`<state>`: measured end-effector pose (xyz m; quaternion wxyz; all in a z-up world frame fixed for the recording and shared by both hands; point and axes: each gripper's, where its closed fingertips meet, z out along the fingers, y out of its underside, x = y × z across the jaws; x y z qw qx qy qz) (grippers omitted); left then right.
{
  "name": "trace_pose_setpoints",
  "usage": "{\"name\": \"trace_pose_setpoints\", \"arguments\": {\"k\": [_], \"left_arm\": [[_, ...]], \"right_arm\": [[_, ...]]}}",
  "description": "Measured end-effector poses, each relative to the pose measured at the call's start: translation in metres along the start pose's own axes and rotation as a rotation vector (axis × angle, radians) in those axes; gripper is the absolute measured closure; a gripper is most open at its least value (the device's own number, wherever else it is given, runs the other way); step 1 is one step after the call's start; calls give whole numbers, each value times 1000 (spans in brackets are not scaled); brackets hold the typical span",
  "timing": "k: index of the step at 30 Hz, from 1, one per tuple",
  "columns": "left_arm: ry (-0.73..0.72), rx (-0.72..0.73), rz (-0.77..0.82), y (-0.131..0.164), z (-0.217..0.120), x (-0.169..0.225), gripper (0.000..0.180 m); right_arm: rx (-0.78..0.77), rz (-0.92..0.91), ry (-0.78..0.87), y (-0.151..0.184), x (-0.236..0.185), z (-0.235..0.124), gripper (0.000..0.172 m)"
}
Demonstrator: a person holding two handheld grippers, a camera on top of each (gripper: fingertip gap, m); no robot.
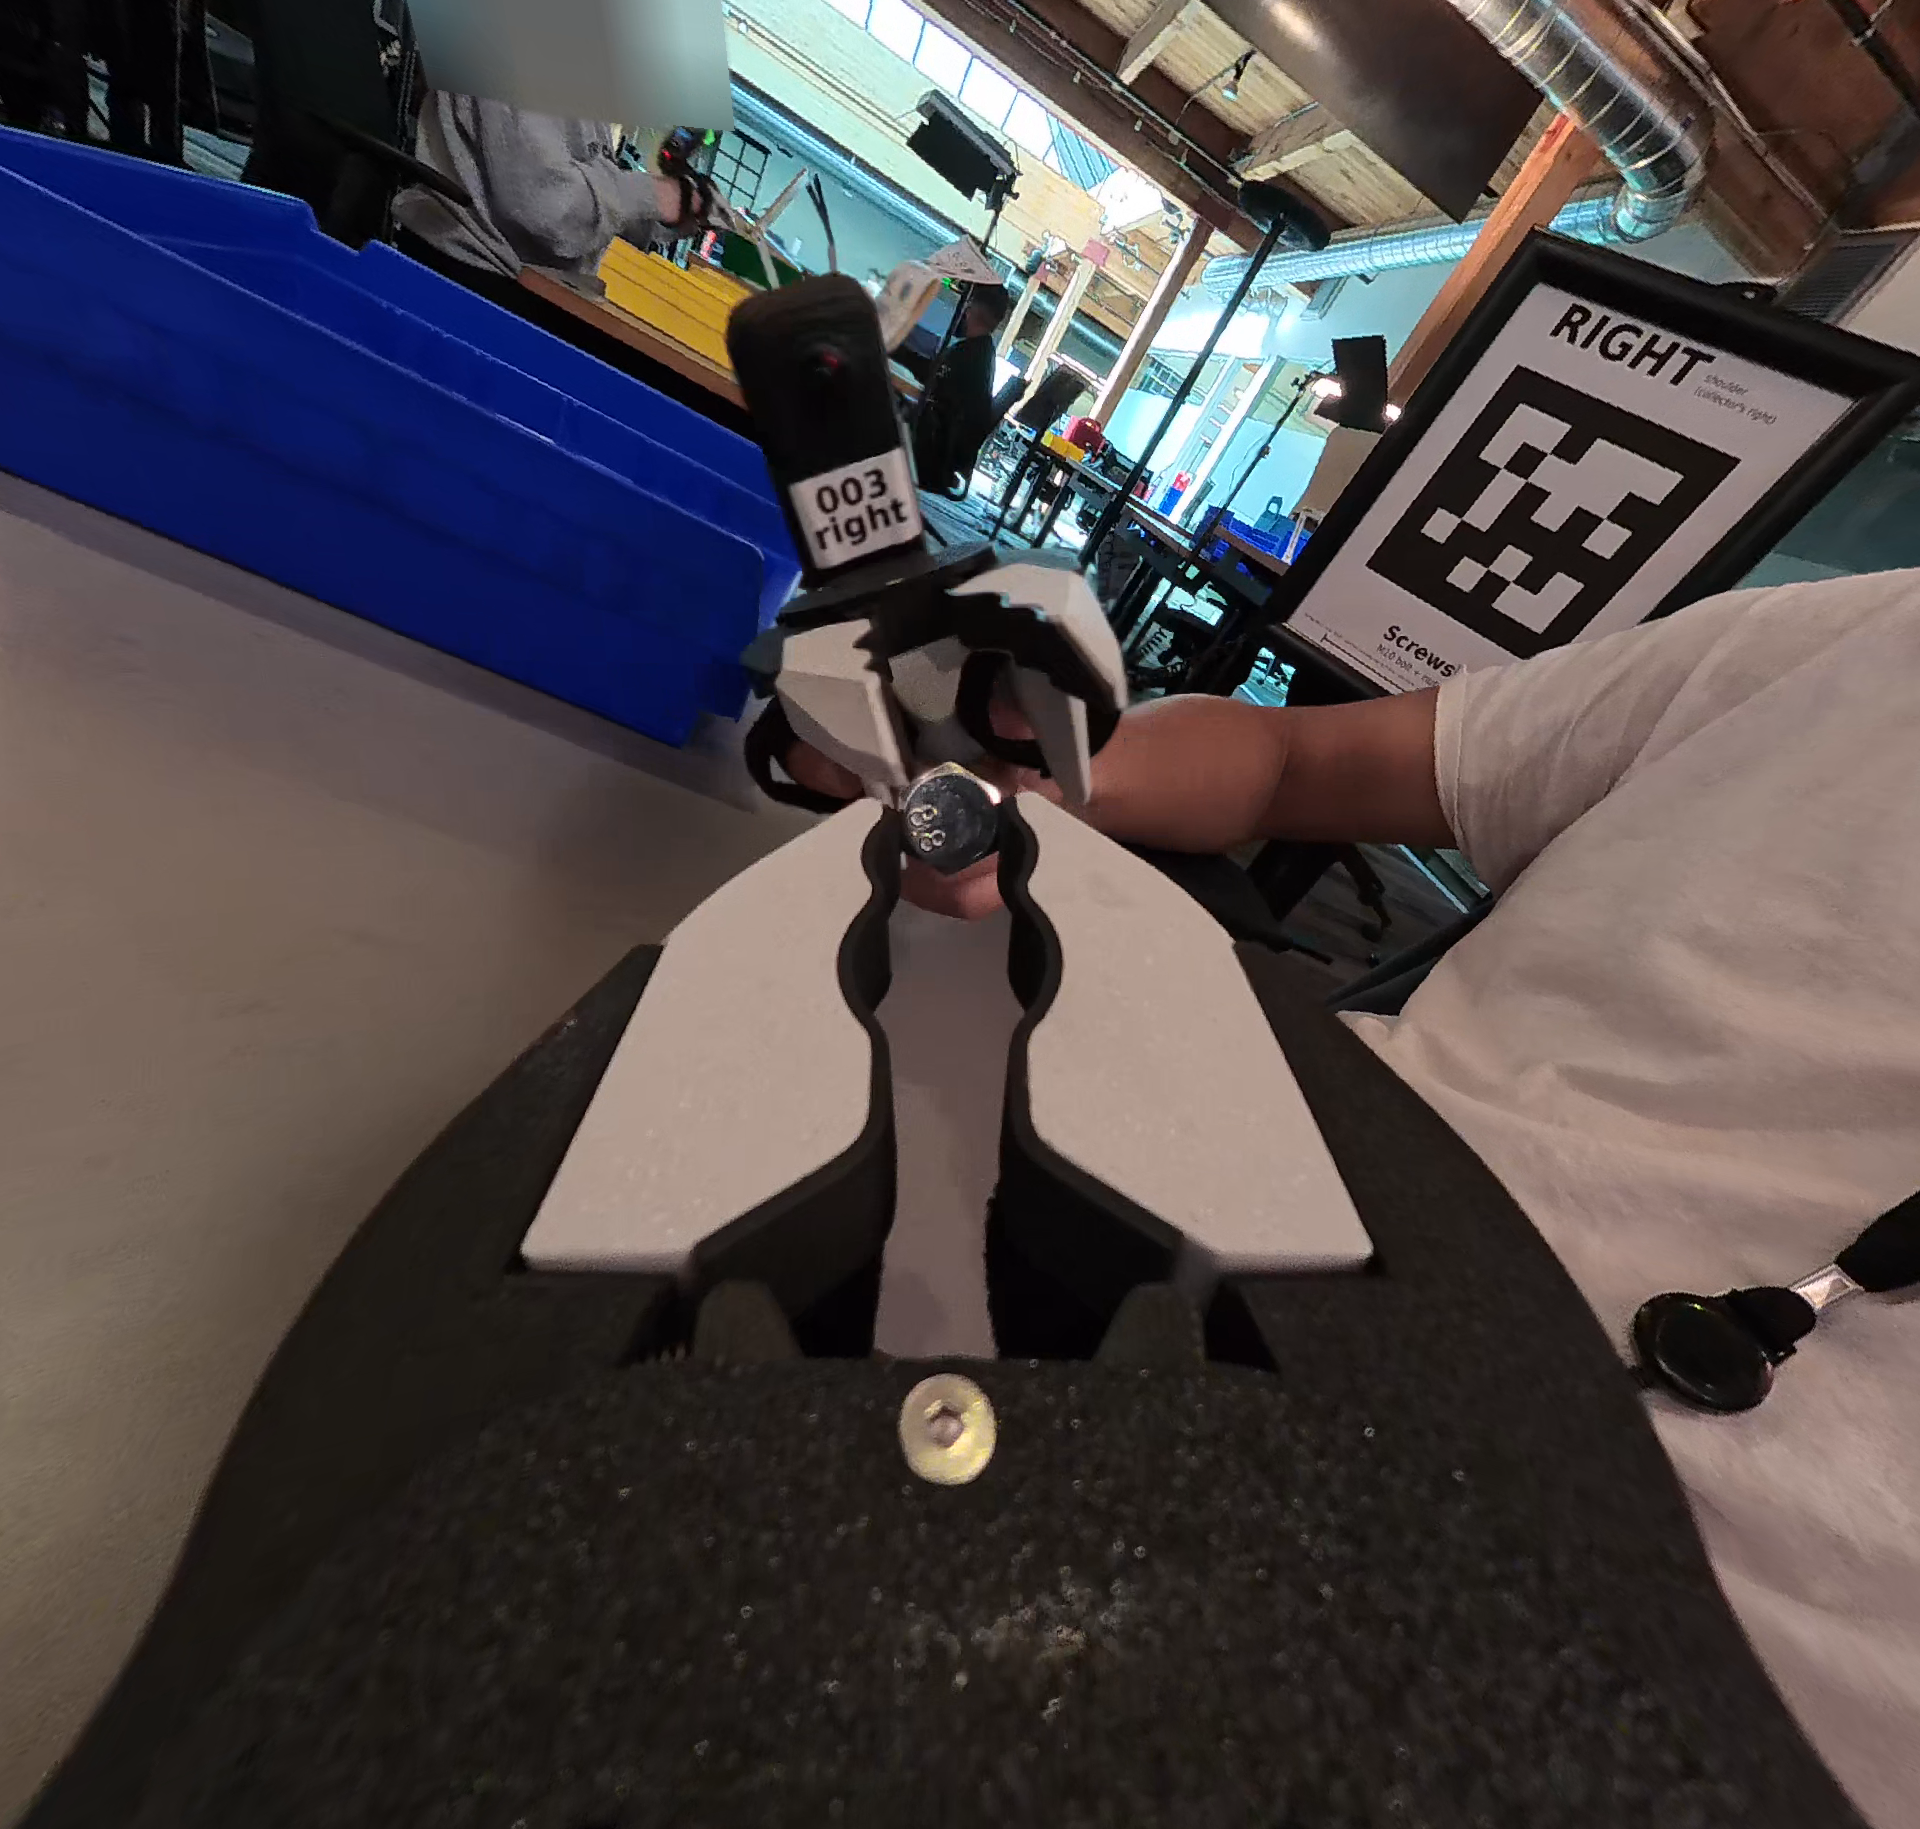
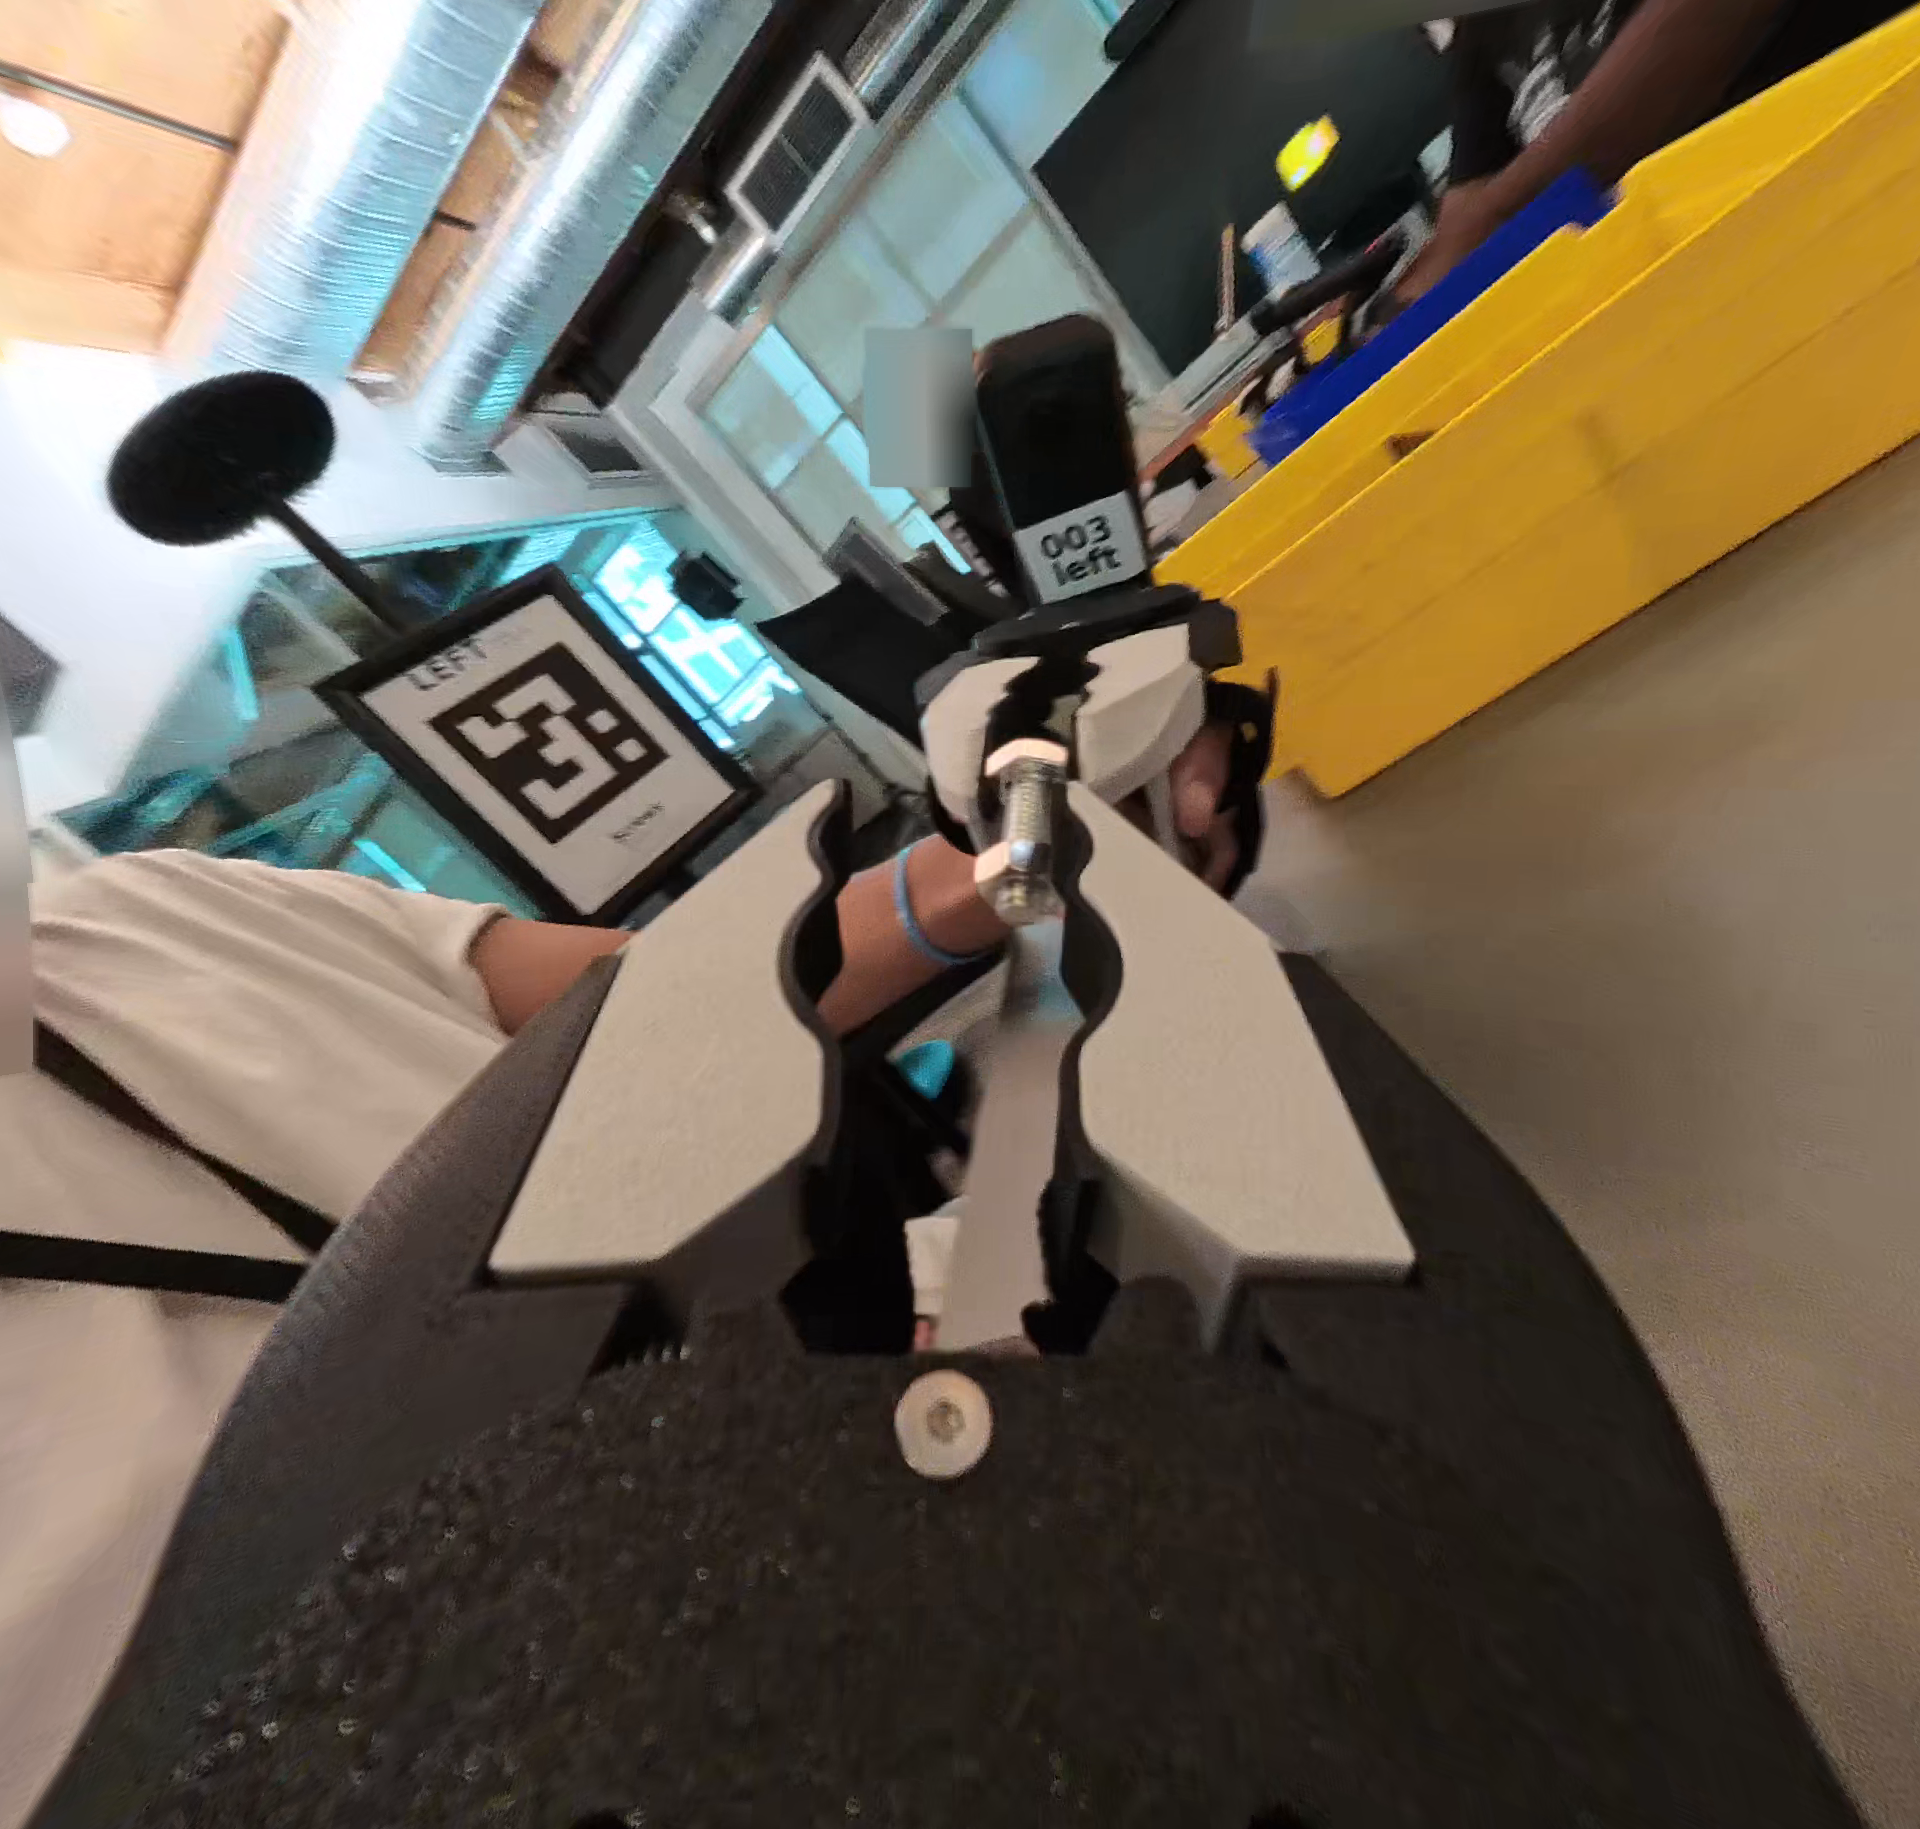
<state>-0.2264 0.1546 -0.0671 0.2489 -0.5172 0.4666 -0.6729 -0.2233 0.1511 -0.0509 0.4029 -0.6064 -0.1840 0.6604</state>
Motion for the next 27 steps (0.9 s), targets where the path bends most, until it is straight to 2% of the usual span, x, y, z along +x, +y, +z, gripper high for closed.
{"name": "trace_pose_setpoints", "arguments": {"k": [2,4,7,9,10,12,14,17,20,22,25,27], "left_arm": [[-11,15,-1,-3,-3,-2,163],[-16,30,-9,-5,-5,-4,163],[-26,30,-17,-5,-5,-7,163],[-27,29,-21,-5,-4,-7,163],[-25,27,-23,-4,-4,-7,163],[-17,26,-33,-3,-3,-6,163],[-9,25,-42,-3,-3,-5,163],[-3,14,-49,-1,-1,-4,163],[12,19,-54,-1,0,-2,163],[21,22,-55,-2,0,-1,163],[14,6,-41,0,1,-1,163],[5,0,-32,1,0,-2,163]], "right_arm": [[-27,-194,130,0,11,-5,134],[-156,-509,315,10,21,-7,133],[-319,-1138,682,6,36,-14,127],[-323,-1655,898,-8,25,-17,128],[-365,-1881,924,-2,19,-14,132],[-469,-2138,983,8,24,-12,136],[-489,-2185,1009,10,28,-10,136],[-455,-2161,1042,1,25,-9,136],[-465,-2170,1030,3,24,-6,153],[-455,-2151,1024,3,23,-6,154],[-430,-1956,957,5,26,-7,154],[-394,-1674,869,9,28,-6,154]]}}
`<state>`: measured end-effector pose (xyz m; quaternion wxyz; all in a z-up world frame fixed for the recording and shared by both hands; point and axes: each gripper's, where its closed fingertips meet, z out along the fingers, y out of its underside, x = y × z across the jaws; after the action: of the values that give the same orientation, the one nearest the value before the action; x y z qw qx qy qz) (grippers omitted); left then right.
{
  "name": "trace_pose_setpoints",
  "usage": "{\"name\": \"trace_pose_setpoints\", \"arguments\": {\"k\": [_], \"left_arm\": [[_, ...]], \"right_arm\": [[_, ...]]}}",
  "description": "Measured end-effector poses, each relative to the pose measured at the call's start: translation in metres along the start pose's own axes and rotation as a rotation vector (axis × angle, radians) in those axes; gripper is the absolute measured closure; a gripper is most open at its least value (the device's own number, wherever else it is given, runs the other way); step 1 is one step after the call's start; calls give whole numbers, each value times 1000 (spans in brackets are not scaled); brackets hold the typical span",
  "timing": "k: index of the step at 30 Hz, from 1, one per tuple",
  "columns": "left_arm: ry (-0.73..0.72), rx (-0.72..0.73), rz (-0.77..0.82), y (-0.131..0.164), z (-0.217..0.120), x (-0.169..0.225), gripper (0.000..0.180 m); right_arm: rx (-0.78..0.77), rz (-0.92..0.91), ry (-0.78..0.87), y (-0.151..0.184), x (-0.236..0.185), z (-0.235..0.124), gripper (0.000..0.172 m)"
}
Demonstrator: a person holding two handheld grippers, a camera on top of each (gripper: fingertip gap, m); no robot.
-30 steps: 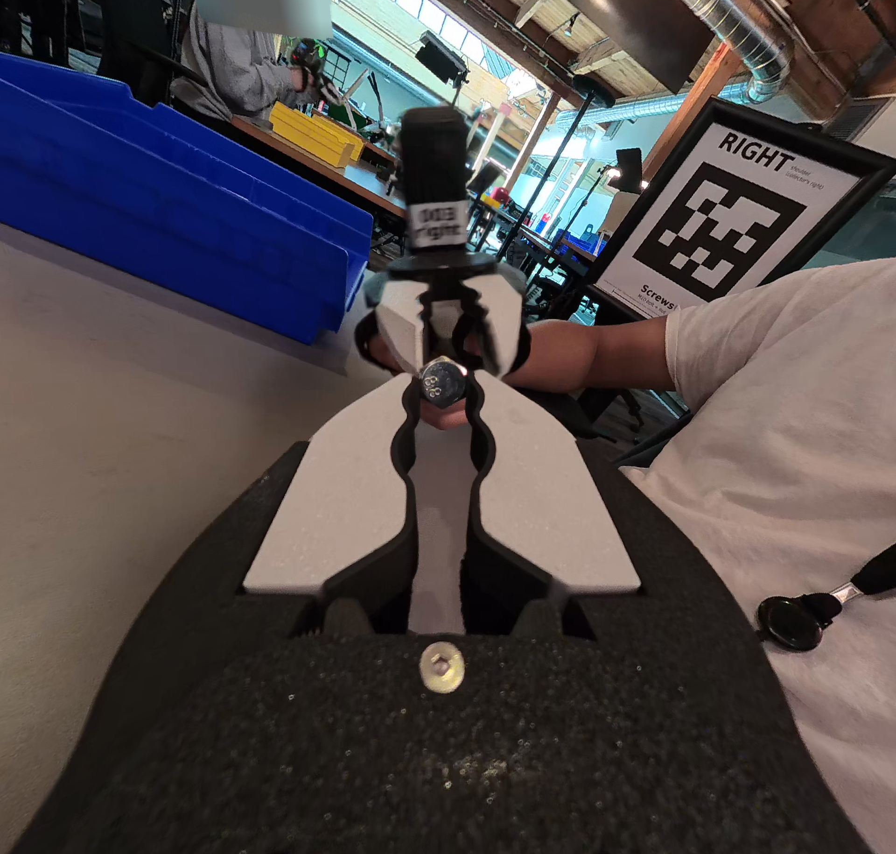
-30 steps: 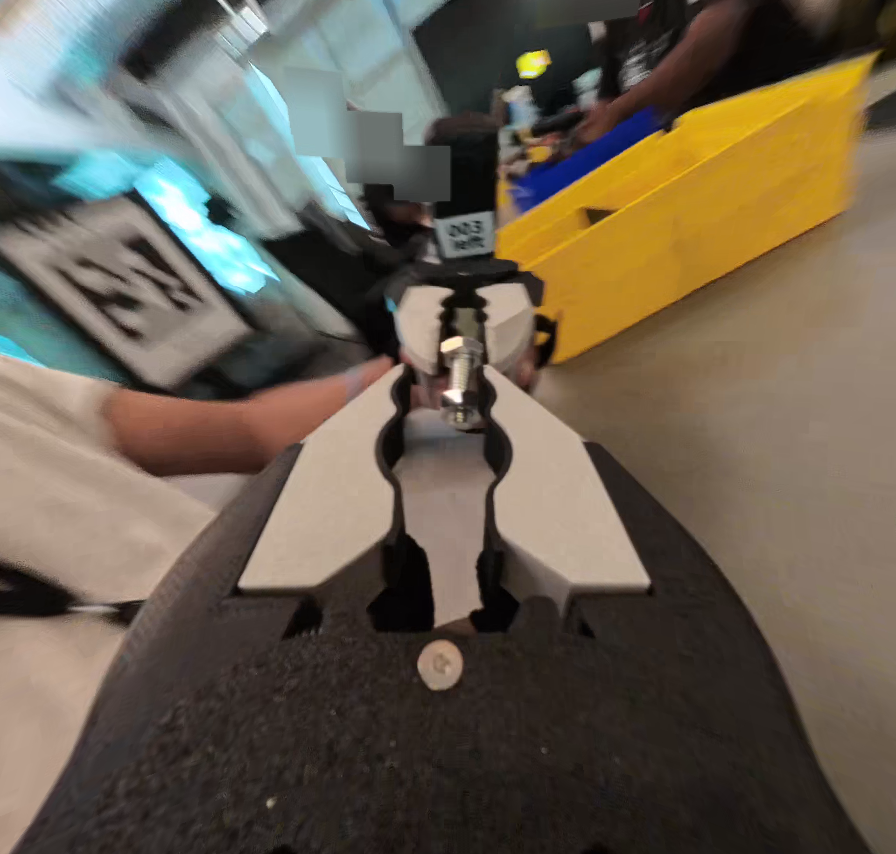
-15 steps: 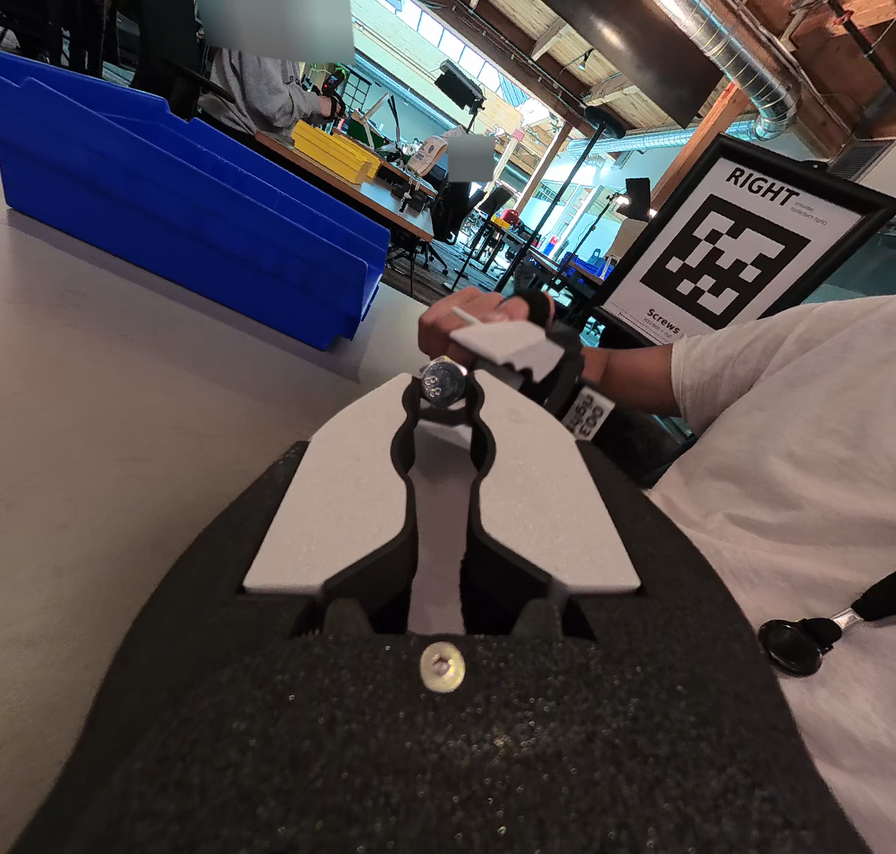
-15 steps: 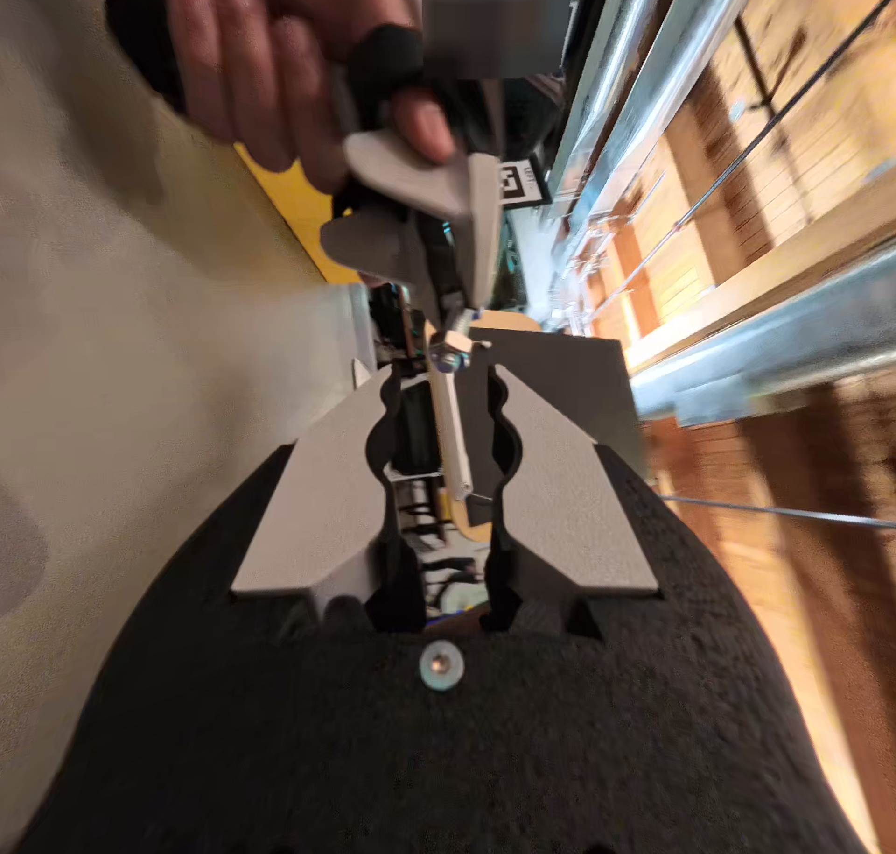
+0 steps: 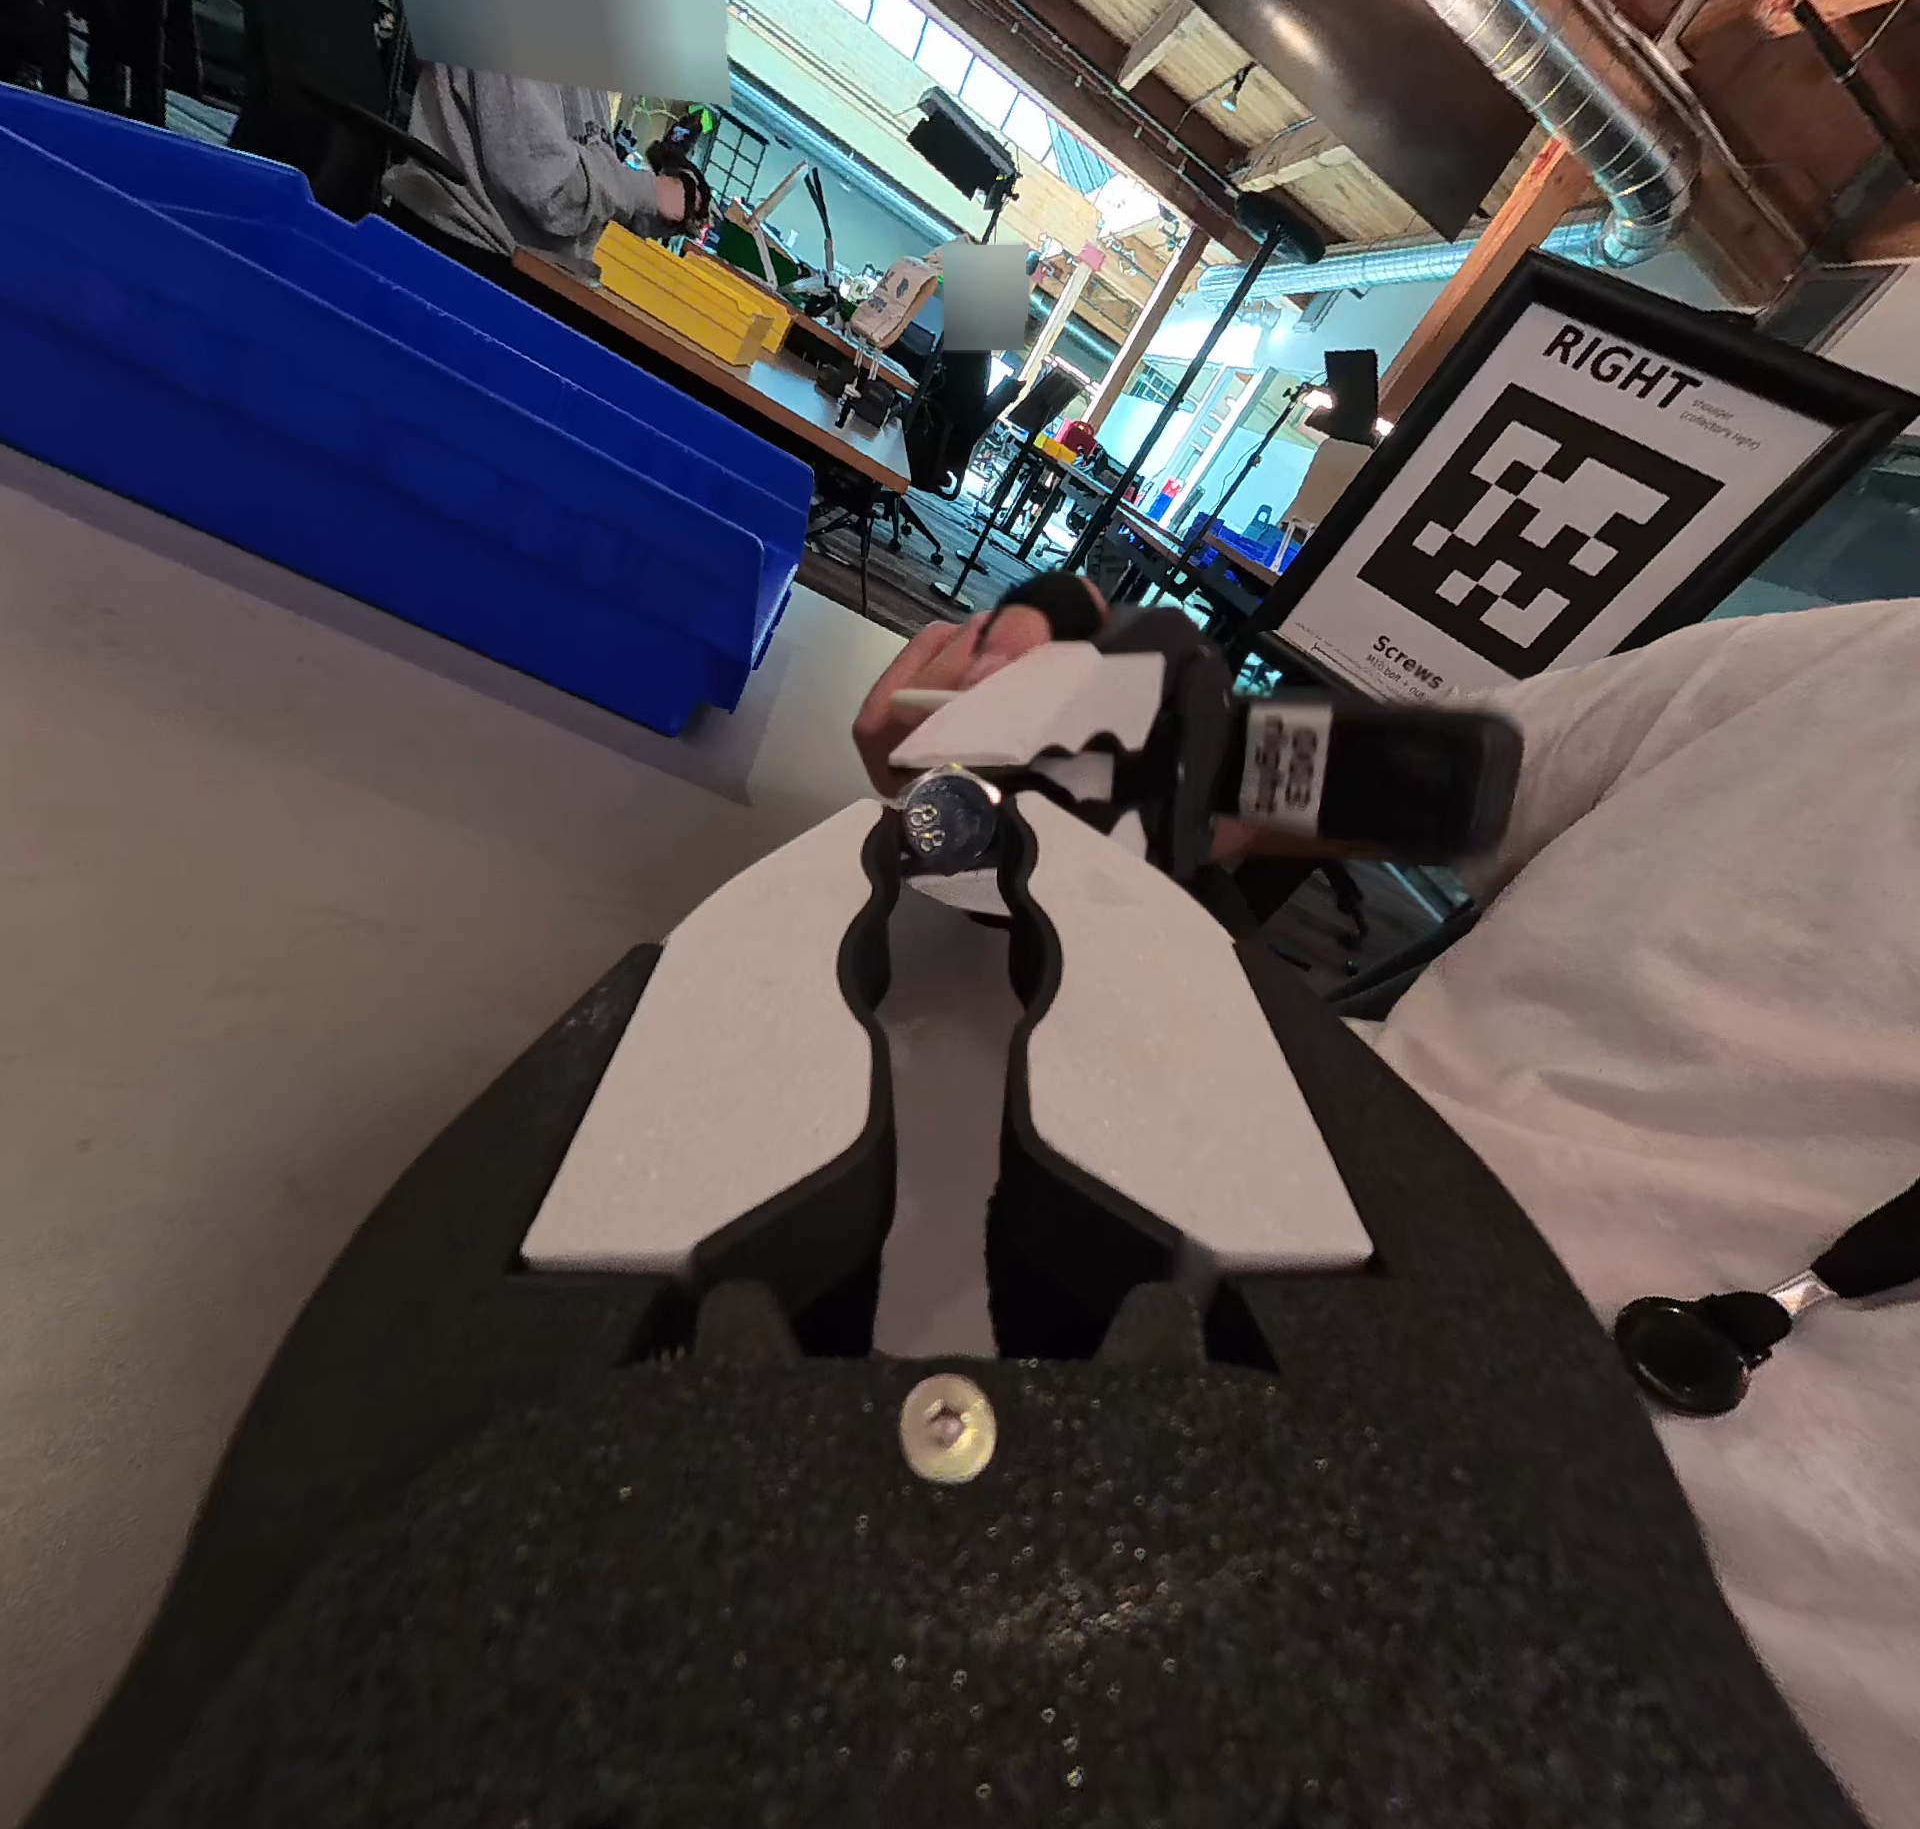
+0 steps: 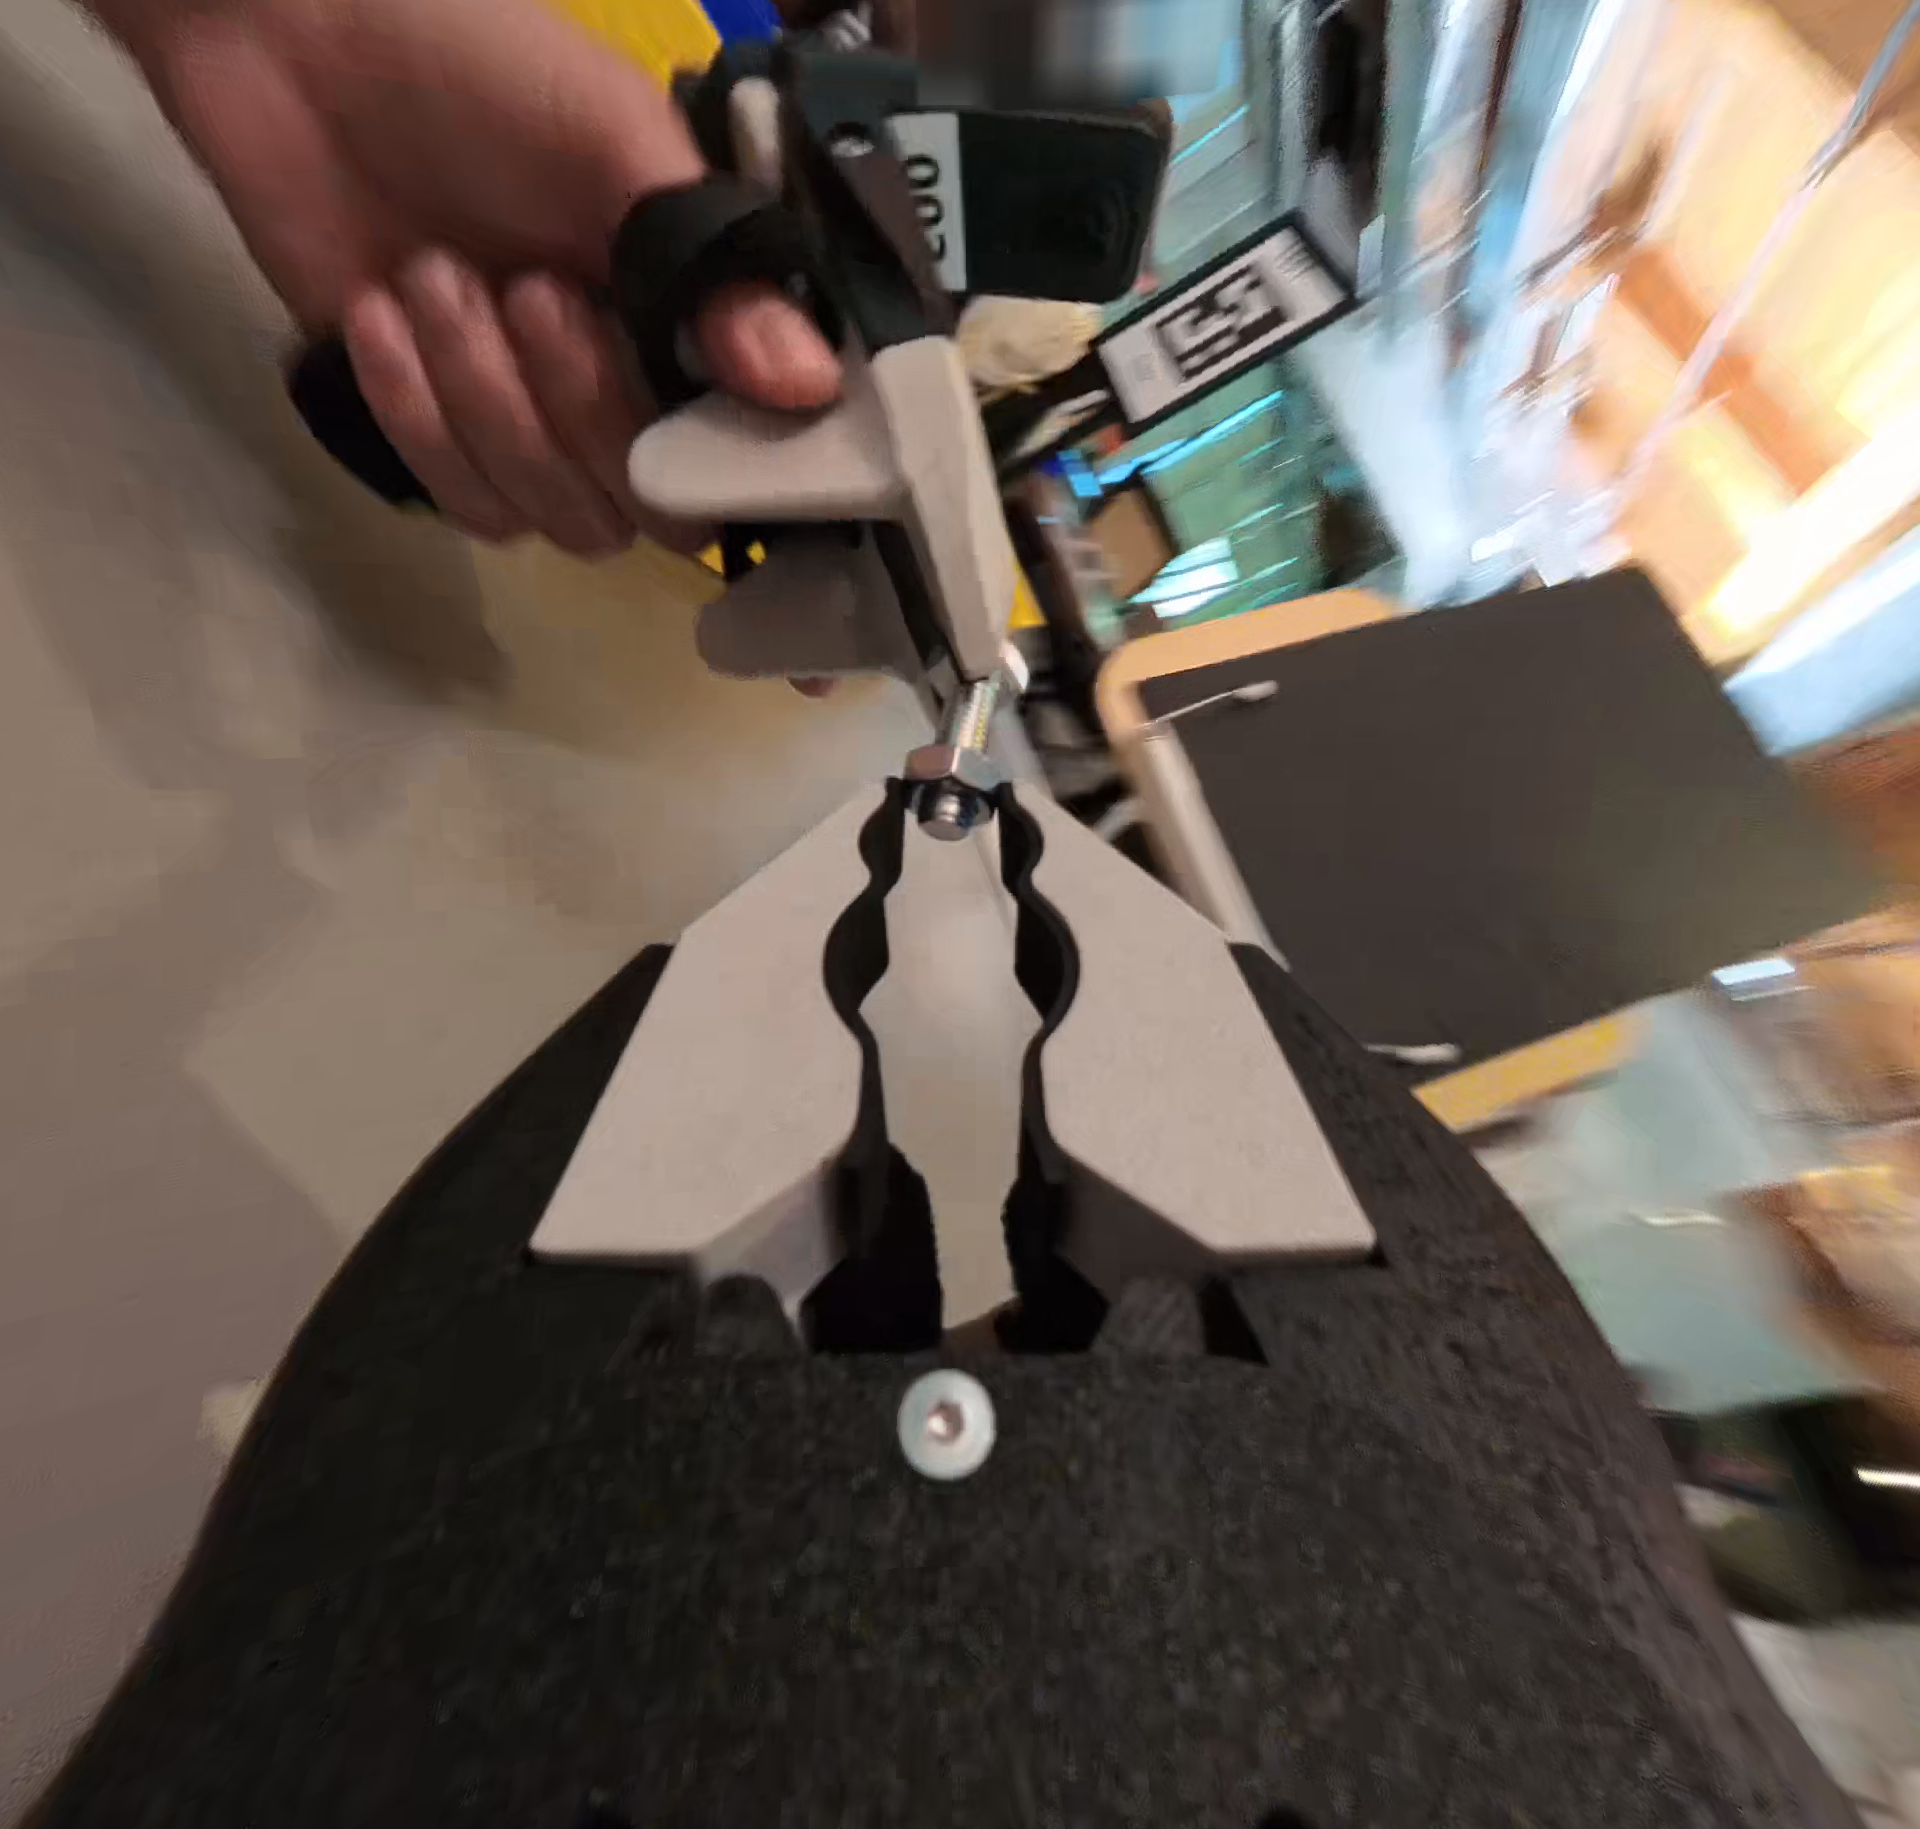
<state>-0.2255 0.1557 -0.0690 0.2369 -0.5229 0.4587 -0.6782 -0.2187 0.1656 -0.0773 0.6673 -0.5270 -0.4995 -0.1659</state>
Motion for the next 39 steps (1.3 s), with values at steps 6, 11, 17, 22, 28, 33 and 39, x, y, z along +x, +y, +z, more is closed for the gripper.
{"name": "trace_pose_setpoints", "arguments": {"k": [6,11,17,22,28,33,39], "left_arm": [[-3,1,38,-1,-3,1,163],[-71,-29,100,1,-5,-6,163],[-28,42,67,-11,-11,-1,163],[-6,57,39,-13,-13,0,163],[19,18,13,-6,-8,3,163],[42,-1,3,-2,-4,5,163],[60,-21,-9,2,-3,8,163]], "right_arm": [[117,1201,-626,-12,-13,-1,154],[243,1954,-874,-12,1,3,155],[279,1530,-720,-21,3,-1,135],[130,659,-326,0,2,-3,129],[126,-140,8,-16,12,-20,128],[63,-482,63,-3,-6,-16,135],[56,-518,112,-6,2,-15,138]]}}
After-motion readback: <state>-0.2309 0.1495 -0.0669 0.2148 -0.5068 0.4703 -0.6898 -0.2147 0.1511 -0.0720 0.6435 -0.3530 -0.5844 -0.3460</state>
